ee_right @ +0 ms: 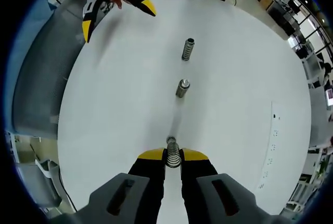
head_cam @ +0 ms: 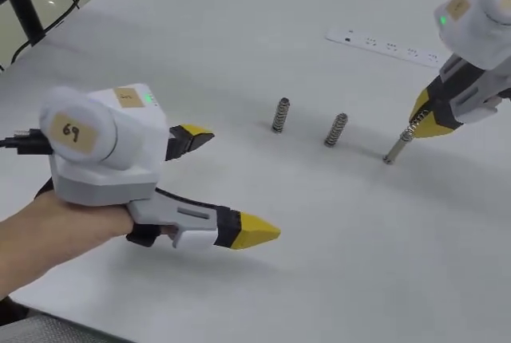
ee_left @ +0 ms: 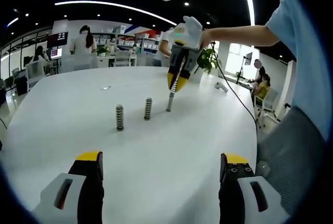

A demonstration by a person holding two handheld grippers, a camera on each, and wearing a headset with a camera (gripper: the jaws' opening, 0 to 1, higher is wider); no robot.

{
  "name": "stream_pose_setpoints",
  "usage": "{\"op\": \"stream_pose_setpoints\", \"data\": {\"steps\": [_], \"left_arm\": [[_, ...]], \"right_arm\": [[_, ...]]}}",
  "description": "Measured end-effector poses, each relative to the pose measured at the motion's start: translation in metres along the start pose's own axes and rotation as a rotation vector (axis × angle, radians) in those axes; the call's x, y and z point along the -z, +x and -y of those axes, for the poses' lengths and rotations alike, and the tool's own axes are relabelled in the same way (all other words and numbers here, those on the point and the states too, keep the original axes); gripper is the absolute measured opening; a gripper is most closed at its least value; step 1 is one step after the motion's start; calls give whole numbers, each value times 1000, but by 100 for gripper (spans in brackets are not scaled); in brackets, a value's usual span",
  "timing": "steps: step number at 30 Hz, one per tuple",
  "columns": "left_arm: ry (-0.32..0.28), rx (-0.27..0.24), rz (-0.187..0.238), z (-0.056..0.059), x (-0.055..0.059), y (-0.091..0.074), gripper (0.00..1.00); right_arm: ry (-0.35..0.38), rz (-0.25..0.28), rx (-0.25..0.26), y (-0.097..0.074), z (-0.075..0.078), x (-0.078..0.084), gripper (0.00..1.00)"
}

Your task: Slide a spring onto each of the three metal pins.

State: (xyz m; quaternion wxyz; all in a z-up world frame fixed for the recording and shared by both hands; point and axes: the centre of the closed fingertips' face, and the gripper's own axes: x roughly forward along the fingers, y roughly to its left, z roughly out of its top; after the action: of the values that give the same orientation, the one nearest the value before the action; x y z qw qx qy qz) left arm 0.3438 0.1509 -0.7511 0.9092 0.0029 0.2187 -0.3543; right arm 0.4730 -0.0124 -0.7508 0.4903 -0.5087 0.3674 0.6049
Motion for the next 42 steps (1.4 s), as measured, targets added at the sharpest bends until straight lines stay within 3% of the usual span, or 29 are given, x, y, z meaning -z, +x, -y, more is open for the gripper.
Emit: {"op": "stream_pose_setpoints", "data": {"steps": [22, 42], "left_arm": [[-18, 3, 4, -1, 0, 0, 89], [-20, 7, -1, -1, 2, 0, 88]], "right_arm": [[5, -36, -49, 39, 7, 7, 8], [-4, -57, -51, 45, 3, 4, 8]]}}
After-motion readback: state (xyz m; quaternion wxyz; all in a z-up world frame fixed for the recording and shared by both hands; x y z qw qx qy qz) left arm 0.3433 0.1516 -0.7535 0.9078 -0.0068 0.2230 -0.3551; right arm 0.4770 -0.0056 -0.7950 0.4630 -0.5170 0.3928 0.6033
